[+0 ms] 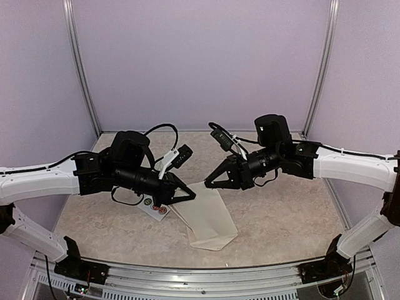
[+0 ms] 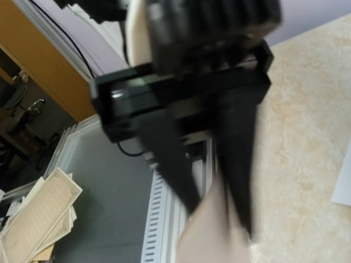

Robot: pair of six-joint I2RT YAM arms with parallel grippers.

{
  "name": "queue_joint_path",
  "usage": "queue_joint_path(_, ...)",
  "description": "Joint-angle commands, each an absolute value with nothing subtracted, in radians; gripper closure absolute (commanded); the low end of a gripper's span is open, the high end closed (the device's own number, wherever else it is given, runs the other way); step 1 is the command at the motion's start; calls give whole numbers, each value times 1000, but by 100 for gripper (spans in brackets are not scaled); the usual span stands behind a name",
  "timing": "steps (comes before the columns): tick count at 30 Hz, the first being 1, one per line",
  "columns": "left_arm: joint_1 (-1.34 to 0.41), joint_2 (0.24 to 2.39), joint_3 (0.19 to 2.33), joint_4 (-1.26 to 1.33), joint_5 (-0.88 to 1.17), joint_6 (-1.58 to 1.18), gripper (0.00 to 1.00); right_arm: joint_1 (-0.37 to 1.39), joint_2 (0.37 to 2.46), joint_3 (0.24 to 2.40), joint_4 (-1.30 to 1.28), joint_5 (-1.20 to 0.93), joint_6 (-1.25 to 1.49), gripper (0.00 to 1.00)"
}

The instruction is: Place the letter into the envelope and seal it

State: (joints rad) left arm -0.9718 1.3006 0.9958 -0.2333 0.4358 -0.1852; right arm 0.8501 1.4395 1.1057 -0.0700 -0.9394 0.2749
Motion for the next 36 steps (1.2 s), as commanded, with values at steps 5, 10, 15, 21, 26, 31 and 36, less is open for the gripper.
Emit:
queue_joint_path(5,-971,1200,880,6,341,-294,100,784,1325,973,138,-745,429,19)
queue_joint_path(10,-962,1029,662,431,222,-465,100,738,1208,741,426,-618,587,1)
queue_joint_path(15,-960,932,586,595,97,-486,100,739,1211,635,687,-651,716,1)
queue_joint_path(21,-957,913,579,660,106,-505,100,801,1331,658,860,-718,782,1)
queue_joint_path(26,-957,922,555,680,118,-530,100,837,1405,706,985,-747,822,6)
queue_joint_path(31,-956,928,524,717,125,-557,100,839,1467,762,1052,-788,848,17)
queue_joint_path(36,-955,946,509,727,132,-579,100,839,1491,778,1099,-799,873,79)
